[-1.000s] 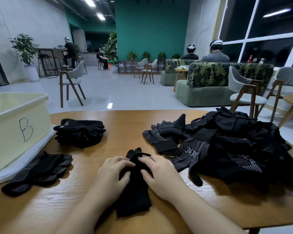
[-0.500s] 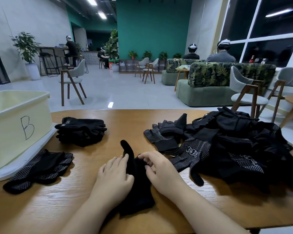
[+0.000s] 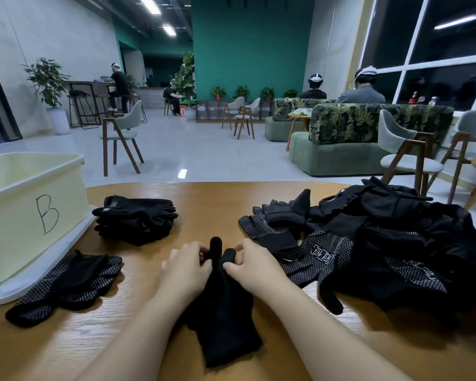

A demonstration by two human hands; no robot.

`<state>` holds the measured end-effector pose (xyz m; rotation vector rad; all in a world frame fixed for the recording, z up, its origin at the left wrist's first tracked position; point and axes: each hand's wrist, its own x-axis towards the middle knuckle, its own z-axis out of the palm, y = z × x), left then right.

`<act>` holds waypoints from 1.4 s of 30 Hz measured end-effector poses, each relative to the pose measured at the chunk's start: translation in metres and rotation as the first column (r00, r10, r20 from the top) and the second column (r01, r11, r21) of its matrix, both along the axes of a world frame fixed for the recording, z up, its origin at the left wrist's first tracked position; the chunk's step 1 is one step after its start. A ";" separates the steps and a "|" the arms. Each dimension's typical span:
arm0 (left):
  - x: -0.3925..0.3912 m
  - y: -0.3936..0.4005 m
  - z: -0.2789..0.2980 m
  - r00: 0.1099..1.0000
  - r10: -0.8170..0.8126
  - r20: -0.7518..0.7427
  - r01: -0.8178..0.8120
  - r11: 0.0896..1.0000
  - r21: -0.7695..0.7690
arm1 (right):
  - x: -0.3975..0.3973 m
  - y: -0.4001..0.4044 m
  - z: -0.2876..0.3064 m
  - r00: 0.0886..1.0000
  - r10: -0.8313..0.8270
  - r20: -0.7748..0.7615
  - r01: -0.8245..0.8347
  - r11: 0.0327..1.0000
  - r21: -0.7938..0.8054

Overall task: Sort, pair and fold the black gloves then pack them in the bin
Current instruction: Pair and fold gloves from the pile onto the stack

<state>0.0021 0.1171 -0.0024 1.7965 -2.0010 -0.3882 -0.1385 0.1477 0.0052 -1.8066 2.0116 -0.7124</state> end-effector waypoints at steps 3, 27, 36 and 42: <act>-0.003 0.003 -0.003 0.999 0.000 0.052 0.002 0.999 -0.039 | 0.008 0.006 0.001 0.981 0.028 -0.192 -0.031 0.999 -0.013; 0.020 0.025 -0.009 0.995 -0.022 -0.102 -0.008 0.959 -0.283 | -0.037 0.023 0.005 0.976 -0.177 0.124 0.216 0.768 -0.603; 0.031 0.024 -0.010 0.960 -0.156 -0.234 0.087 0.956 -0.280 | -0.107 0.047 0.038 0.862 -0.507 -0.020 0.450 0.782 -0.432; 0.029 0.030 -0.007 0.943 -0.265 -0.200 0.158 0.889 -0.430 | -0.137 0.056 0.050 0.862 -0.478 -0.169 0.419 0.859 -0.294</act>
